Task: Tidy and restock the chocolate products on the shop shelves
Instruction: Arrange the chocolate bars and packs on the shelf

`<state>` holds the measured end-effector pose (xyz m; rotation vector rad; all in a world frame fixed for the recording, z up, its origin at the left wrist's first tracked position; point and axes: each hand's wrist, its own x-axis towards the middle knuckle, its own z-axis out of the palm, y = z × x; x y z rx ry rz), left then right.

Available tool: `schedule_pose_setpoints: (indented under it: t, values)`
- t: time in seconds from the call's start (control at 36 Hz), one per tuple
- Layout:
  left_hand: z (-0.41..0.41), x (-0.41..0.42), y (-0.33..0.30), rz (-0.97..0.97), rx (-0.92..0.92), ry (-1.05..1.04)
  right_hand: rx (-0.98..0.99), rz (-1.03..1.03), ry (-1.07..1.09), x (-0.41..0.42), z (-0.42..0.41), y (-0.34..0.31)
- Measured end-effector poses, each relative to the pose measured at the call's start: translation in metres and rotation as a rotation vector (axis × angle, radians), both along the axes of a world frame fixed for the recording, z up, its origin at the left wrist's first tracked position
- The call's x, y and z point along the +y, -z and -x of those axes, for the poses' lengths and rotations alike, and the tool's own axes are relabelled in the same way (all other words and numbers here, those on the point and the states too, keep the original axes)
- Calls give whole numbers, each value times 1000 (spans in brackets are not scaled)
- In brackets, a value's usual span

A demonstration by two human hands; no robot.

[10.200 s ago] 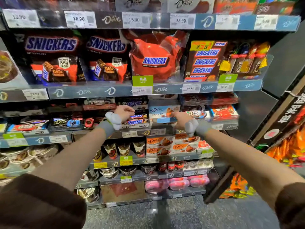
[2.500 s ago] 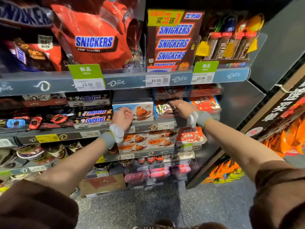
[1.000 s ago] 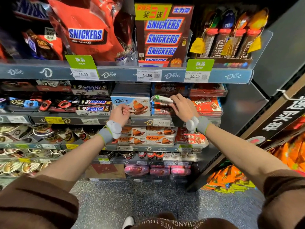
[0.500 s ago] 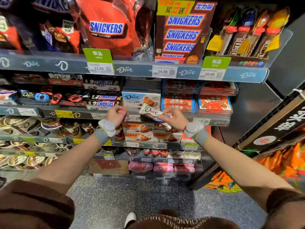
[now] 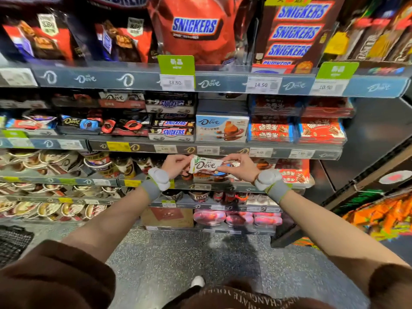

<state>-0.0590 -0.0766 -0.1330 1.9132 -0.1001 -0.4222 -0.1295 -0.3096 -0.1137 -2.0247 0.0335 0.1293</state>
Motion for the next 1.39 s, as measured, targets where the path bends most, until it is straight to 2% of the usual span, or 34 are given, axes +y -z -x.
schedule_pose_setpoints:
  t: [0.17,0.28,0.44,0.56,0.83,1.08,1.39]
  values:
    - [0,28,5,141,150,-61,25,-28,33,33,0,8]
    - [3,44,2,56,72,2,22,27,44,51,-2,13]
    - [0,75,4,19,80,33,67,-19,77,83,-8,14]
    - [2,93,4,82,108,-56,78,-14,70,101,-14,11]
    - [11,107,1,236,185,-319,149,-209,90,118,-24,13]
    - [17,113,-5,224,143,-365,195,-254,124,119,-35,33]
    - [13,140,7,177,154,-372,241,-280,107,152,-29,16]
